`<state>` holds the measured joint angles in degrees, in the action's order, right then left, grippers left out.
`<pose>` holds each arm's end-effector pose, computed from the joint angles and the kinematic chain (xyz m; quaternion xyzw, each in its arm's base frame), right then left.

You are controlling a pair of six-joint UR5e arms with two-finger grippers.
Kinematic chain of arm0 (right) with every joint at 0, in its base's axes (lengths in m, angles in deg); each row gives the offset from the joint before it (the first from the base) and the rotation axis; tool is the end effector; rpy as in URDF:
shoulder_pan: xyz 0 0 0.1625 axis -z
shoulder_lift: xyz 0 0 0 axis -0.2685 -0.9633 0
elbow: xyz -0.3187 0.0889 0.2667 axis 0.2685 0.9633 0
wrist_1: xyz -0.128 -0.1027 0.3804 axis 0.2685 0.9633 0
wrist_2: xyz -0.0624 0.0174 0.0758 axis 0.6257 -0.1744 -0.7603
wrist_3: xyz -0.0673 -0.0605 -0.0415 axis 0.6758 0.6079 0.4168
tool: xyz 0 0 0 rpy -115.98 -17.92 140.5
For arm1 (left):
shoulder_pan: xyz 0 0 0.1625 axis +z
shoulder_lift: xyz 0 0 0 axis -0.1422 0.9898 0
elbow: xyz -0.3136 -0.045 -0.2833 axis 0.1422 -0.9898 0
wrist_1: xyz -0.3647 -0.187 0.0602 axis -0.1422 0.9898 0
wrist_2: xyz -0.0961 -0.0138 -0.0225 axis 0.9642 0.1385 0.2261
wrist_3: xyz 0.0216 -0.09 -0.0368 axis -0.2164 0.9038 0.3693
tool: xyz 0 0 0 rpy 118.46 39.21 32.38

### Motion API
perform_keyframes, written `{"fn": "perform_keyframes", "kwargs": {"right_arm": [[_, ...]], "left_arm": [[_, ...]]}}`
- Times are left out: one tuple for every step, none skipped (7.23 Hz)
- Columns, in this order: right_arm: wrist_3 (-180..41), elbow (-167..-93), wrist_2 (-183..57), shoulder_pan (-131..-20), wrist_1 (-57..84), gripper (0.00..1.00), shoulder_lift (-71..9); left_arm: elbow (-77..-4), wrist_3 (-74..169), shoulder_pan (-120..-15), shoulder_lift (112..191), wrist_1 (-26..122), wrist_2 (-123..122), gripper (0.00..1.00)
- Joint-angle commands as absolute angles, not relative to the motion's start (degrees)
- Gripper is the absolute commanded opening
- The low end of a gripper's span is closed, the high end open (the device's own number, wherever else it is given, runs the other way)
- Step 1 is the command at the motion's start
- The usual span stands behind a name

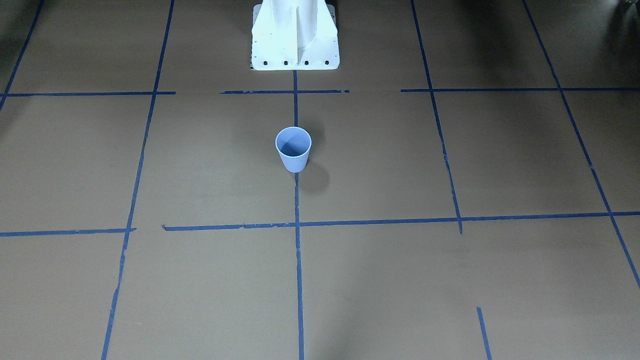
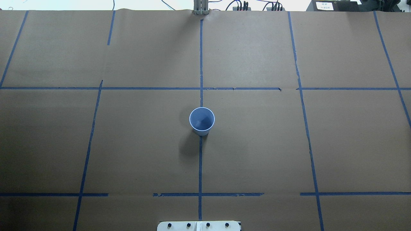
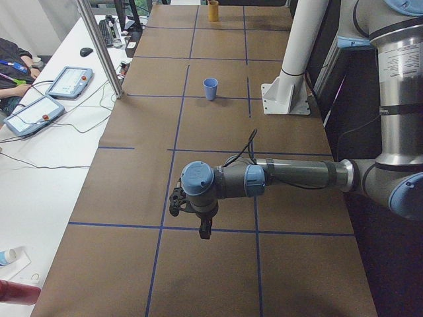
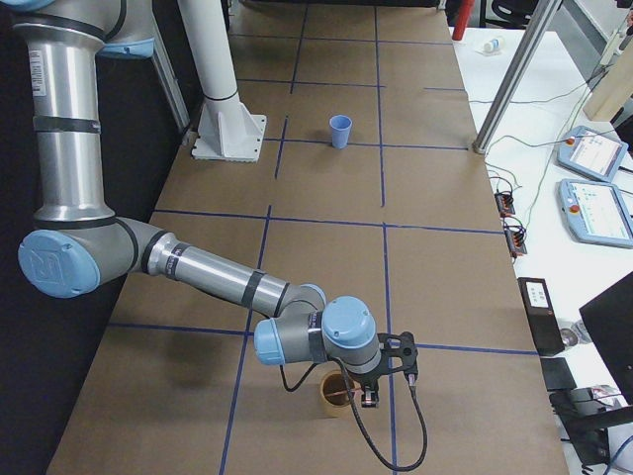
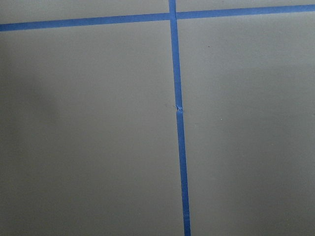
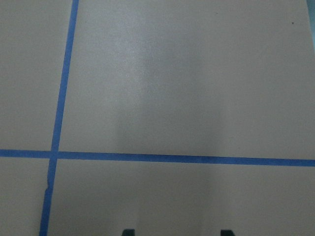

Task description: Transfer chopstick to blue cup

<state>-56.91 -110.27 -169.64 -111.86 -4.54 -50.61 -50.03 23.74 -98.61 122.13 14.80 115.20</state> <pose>0.1235 -0.4858 0.7457 0.1274 -0.3344 0.0394 0.9329 -0.0629 -0.4122 0.6522 -0.0144 0.4047 0.0494 0.9130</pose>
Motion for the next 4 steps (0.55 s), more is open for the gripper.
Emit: {"fn": "perform_keyframes", "kwargs": {"right_arm": [[-56.90,-109.79,-169.81,-111.90,-4.55,0.31,-50.43],[-56.99,-109.96,-170.07,-111.91,-4.63,0.10,-50.60],[-56.73,-110.57,-170.16,-111.91,-4.63,0.04,-50.69],[-56.20,-112.06,-170.60,-112.08,-4.72,0.02,-50.78]], "left_arm": [[-50.09,23.74,-98.61,122.13,14.87,115.18,1.00],[-50.09,23.74,-98.61,122.13,14.87,115.18,1.00],[-50.09,23.74,-98.61,122.13,14.87,115.18,1.00],[-50.18,23.74,-98.70,122.22,14.87,115.18,1.00]]}}
